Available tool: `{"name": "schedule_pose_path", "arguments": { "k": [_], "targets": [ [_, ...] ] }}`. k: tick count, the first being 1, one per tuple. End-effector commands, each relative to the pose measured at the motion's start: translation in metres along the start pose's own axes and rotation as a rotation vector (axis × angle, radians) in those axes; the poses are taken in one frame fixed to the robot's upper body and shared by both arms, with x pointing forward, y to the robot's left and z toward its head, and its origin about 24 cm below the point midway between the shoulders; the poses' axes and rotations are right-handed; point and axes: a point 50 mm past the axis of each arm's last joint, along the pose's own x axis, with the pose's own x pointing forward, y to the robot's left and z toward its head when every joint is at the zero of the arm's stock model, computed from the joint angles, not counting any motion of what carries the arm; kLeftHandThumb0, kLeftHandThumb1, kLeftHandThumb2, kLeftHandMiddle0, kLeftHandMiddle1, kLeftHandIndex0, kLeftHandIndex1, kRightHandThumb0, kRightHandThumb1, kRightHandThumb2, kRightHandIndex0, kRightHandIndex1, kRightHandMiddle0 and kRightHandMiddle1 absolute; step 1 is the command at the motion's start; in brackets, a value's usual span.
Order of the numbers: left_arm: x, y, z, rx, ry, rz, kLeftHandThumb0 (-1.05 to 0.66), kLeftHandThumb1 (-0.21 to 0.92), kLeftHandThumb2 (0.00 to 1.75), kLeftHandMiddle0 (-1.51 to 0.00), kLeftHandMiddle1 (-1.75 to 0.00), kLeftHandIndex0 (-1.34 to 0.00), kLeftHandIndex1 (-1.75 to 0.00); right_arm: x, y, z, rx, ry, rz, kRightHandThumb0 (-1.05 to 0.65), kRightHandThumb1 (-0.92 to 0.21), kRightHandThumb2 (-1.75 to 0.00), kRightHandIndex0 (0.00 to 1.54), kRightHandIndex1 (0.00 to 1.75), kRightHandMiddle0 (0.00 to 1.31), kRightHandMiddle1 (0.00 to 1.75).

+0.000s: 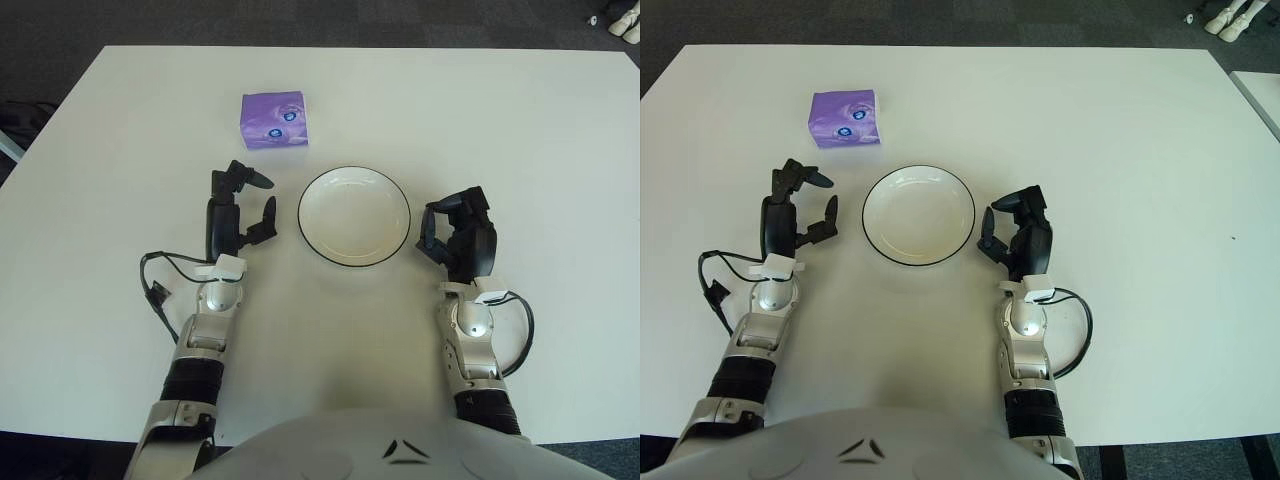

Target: Put the tissue paper into the plate.

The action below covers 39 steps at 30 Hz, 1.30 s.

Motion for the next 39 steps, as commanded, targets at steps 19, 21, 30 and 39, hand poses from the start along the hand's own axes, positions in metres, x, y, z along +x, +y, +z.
{"name": "schedule_pose_path", "arguments": {
  "k": [19,21,30,39],
  "targets": [
    [0.018,0.036,-0.039,0.227,-0.033,-0.124,-1.00,0.73,0.57,-0.13,-1.45,0.00,-1.13,-0.026,-0.010,-0.027,-0.020,0.146,-0.046,-0.41,-0.54,-1.05,0.75,1.54,0.44,1.75],
    [0.023,0.039,-0.039,0.251,-0.050,-0.134,-1.03,0.75,0.53,-0.11,-1.44,0.00,-1.04,-0.025,-0.009,-0.028,-0.021,0.148,-0.044,-0.42,-0.54,-1.05,0.75,1.54,0.44,1.75],
    [0.041,0.043,-0.032,0.315,-0.119,-0.186,-1.05,0.80,0.40,-0.02,-1.33,0.00,-0.64,-0.025,-0.009,-0.028,-0.027,0.158,-0.048,-0.41,-0.54,-1.05,0.74,1.53,0.44,1.75],
    [0.064,0.039,-0.032,0.326,-0.104,-0.294,-1.05,0.83,0.37,0.00,-0.69,0.00,-0.37,-0.024,-0.009,-0.027,-0.036,0.189,-0.087,-0.42,-0.54,-1.05,0.73,1.54,0.44,1.75]
  ]
}}
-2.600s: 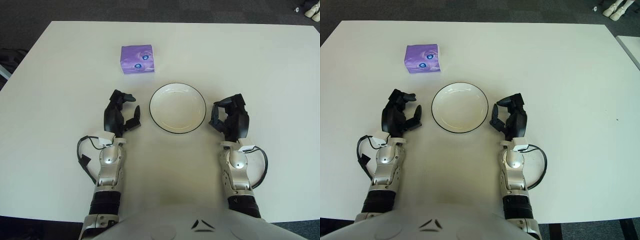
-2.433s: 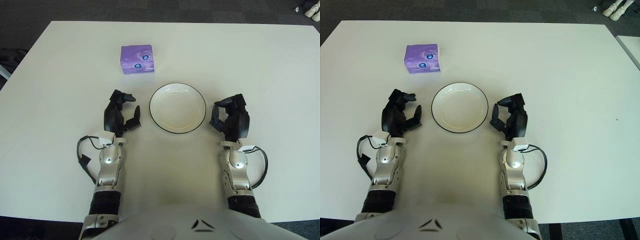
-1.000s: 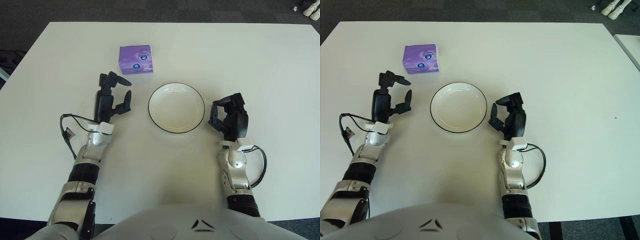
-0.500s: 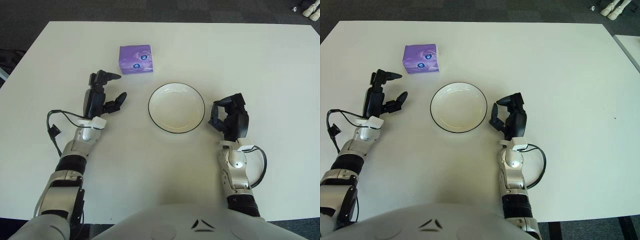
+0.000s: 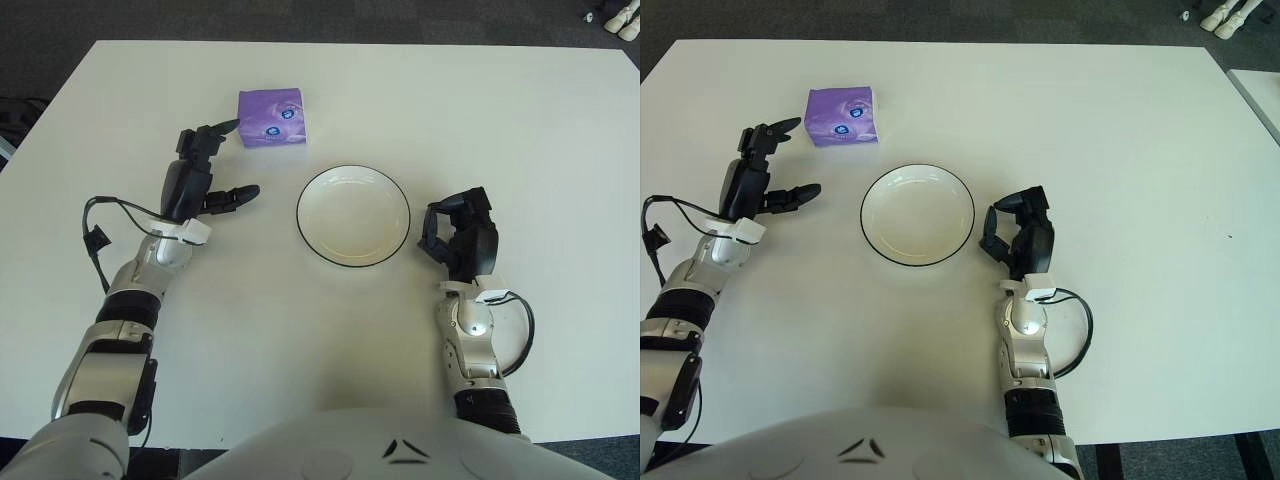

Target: Put the tissue paper into the plate.

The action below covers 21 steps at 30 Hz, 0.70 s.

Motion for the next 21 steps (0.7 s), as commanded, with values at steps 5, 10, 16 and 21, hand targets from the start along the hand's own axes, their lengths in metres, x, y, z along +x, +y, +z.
{"name": "schedule_pose_path", "arguments": {
  "k": [5,10,16,21],
  "targets": [
    [0.032,0.003,-0.005,0.028,0.036,-0.120,-1.05,0.84,0.36,0.00,-0.48,0.00,-0.29,-0.023,-0.007,-0.024,-0.026,0.165,-0.044,-0.42,-0.53,-1.06,0.72,1.54,0.45,1.75],
    [0.052,0.012,-0.003,0.067,0.030,-0.169,-1.05,0.82,0.35,0.00,-0.40,0.00,-0.27,-0.022,-0.007,-0.023,-0.015,0.164,-0.051,-0.42,-0.53,-1.06,0.71,1.54,0.45,1.75],
    [0.068,0.021,0.002,0.112,0.005,-0.198,-1.05,0.82,0.35,0.00,-0.32,0.00,-0.21,-0.022,-0.006,-0.024,-0.014,0.162,-0.054,-0.42,-0.52,-1.07,0.71,1.56,0.45,1.75],
    [0.082,0.024,0.008,0.140,-0.019,-0.205,-1.05,0.82,0.35,0.00,-0.26,0.00,-0.12,-0.021,-0.006,-0.024,-0.015,0.164,-0.052,-0.42,-0.52,-1.07,0.71,1.56,0.45,1.75]
  ]
}}
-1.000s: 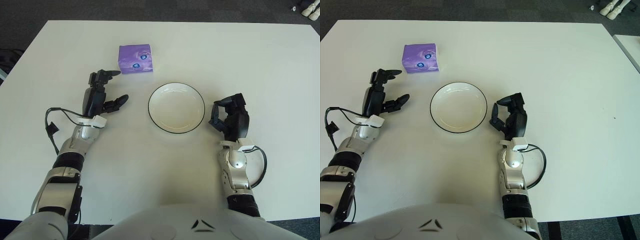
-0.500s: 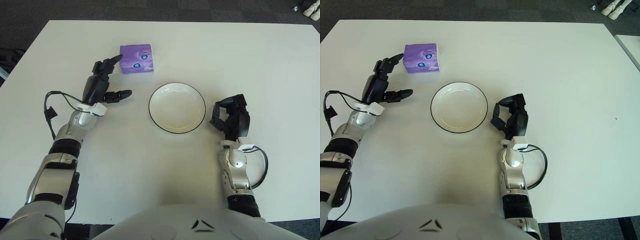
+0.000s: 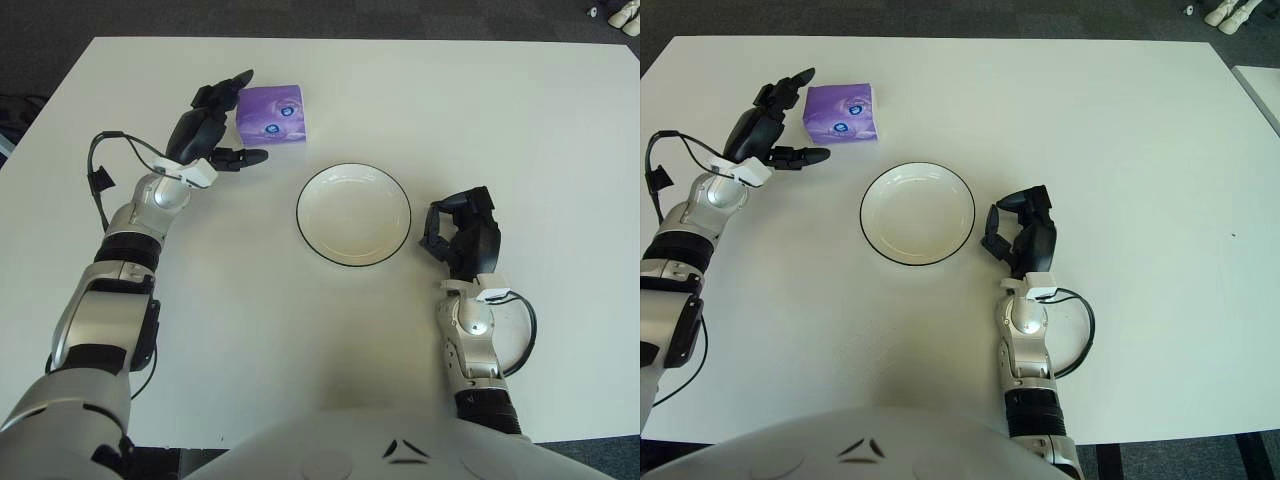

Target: Put the tissue paper into the plate.

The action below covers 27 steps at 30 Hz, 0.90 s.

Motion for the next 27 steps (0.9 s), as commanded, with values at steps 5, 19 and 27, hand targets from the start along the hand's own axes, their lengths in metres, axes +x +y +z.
{"name": "schedule_pose_path", "arguments": {
  "k": [5,19,27],
  "targets": [
    [0.015,0.008,0.004,0.049,-0.008,-0.043,-1.05,0.81,0.35,0.00,-0.25,0.00,-0.15,-0.021,-0.007,-0.025,-0.018,0.155,-0.046,-0.42,-0.52,-1.06,0.71,1.56,0.45,1.75],
    [0.050,0.003,0.013,0.021,0.033,-0.104,-1.05,0.67,0.43,0.00,-0.42,0.00,-0.53,-0.021,-0.007,-0.023,-0.019,0.151,-0.040,-0.42,-0.52,-1.07,0.70,1.56,0.45,1.75],
    [0.058,0.001,0.014,-0.004,0.071,-0.184,-0.97,0.53,0.62,0.00,-0.41,0.00,-0.47,-0.021,-0.007,-0.023,-0.028,0.152,-0.053,-0.42,-0.52,-1.06,0.69,1.55,0.45,1.75]
  ]
}}
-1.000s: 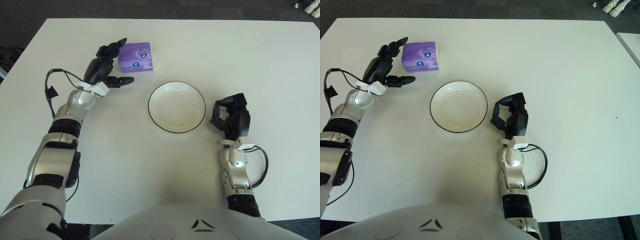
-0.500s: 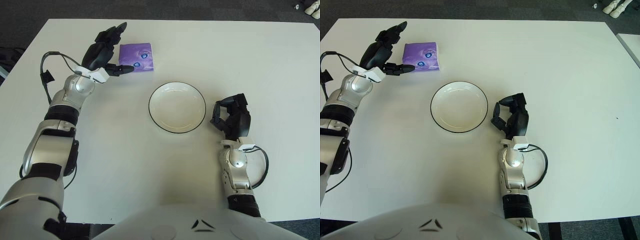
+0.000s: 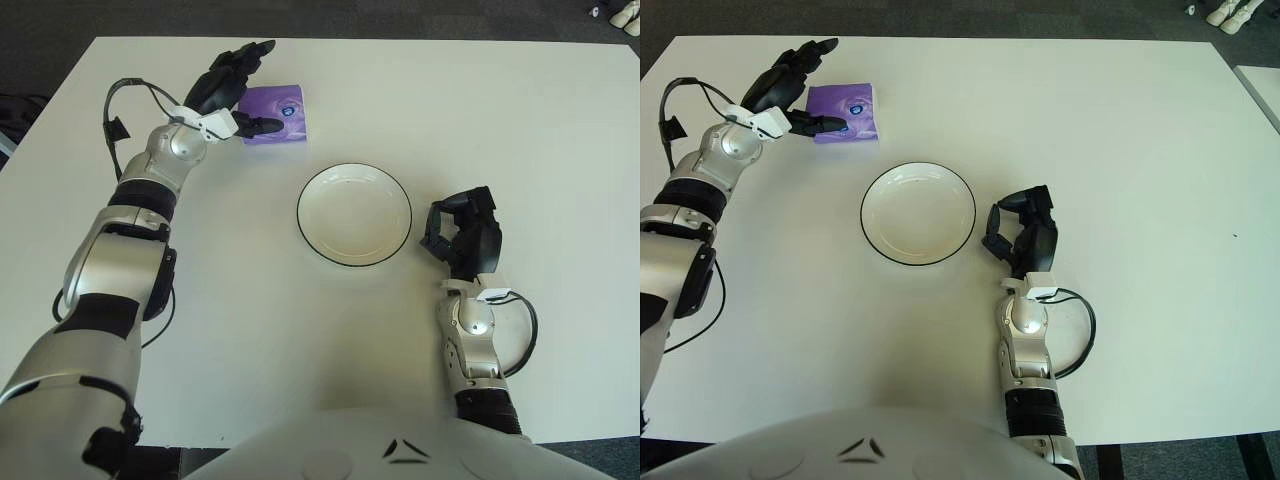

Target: Put the tissue paper into the plate.

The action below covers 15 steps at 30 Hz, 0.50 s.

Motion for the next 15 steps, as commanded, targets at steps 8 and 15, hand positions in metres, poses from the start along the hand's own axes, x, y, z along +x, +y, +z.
{"name": "schedule_pose_path", "arguments": {
  "k": [8,15],
  "targets": [
    [0.019,-0.008,0.011,0.004,0.031,-0.124,-0.92,0.49,0.70,0.00,-0.36,0.00,-0.38,-0.021,-0.007,-0.024,-0.024,0.165,-0.047,-0.41,-0.54,-1.04,0.69,1.54,0.44,1.75],
    [0.027,-0.023,0.015,0.000,0.081,-0.217,-0.92,0.52,0.70,0.00,-0.32,0.00,-0.29,-0.021,-0.007,-0.024,-0.015,0.167,-0.048,-0.41,-0.55,-1.03,0.69,1.54,0.43,1.75]
  ]
}}
